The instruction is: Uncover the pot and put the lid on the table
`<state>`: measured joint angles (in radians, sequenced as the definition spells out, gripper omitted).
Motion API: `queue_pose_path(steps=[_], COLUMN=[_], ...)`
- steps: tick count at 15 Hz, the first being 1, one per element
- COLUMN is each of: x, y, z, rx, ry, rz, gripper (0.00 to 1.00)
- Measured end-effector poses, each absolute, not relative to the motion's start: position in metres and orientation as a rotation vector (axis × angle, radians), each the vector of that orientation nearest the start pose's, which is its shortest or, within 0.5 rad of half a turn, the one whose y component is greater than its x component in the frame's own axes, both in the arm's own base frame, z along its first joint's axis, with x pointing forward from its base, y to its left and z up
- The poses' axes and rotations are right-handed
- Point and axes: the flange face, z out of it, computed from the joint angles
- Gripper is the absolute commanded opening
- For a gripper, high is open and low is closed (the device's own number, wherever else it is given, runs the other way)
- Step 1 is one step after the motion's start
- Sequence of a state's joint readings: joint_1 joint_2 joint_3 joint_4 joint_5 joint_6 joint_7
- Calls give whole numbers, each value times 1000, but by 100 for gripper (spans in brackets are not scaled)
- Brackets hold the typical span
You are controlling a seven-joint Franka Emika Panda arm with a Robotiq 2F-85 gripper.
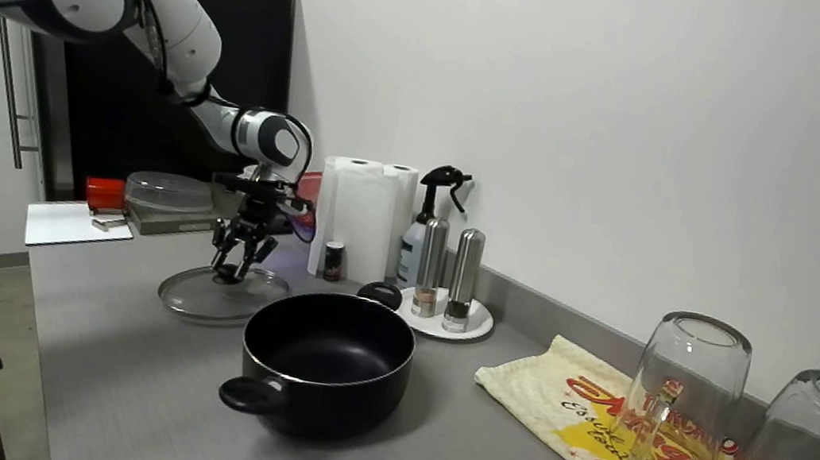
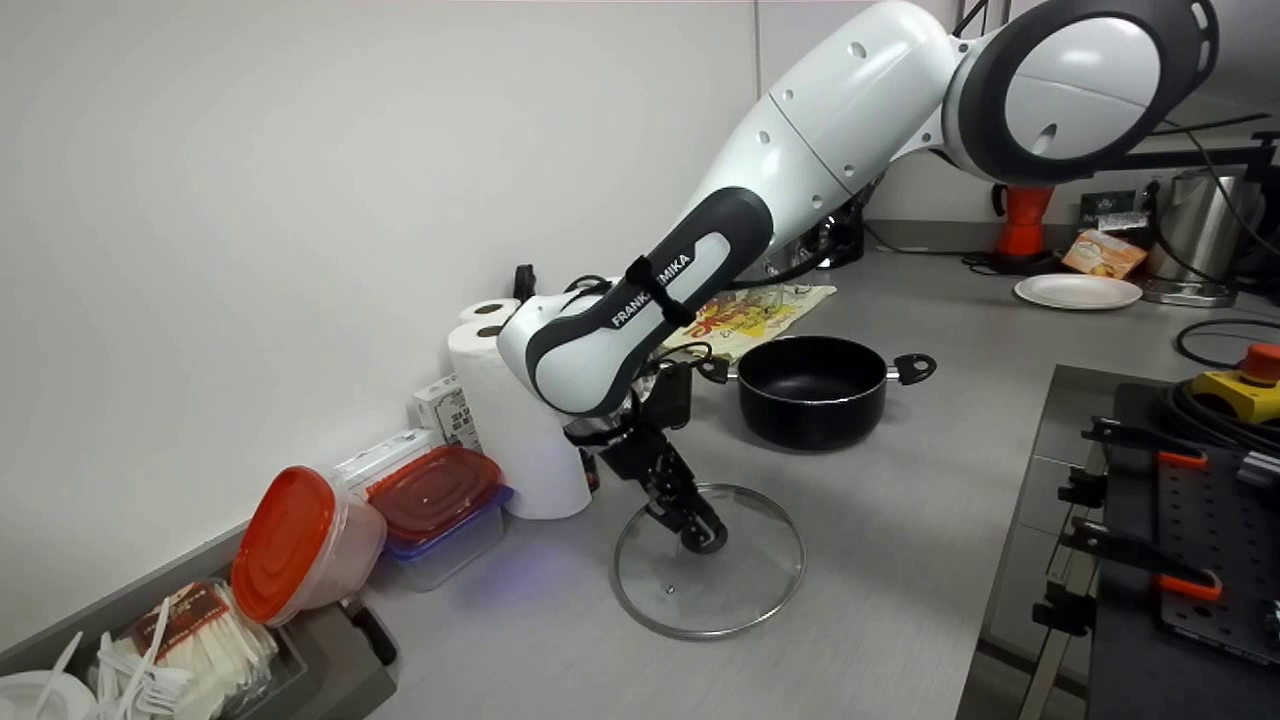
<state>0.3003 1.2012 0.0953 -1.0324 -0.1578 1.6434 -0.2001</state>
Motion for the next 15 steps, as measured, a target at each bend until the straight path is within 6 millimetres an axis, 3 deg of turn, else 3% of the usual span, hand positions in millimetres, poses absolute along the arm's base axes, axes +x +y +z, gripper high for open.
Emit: queue_pose_path(steps=[1, 2, 3, 5, 15], x=[652, 652, 652, 651, 651], y=[235, 235, 235, 234, 233], z=[62, 62, 62, 60, 60], rx=[-2960, -2960, -2960, -2959, -2959], ry=[-949, -949, -949, -948, -946], rz=[922, 922, 923, 926, 927], gripper=[24, 63, 50, 63, 63])
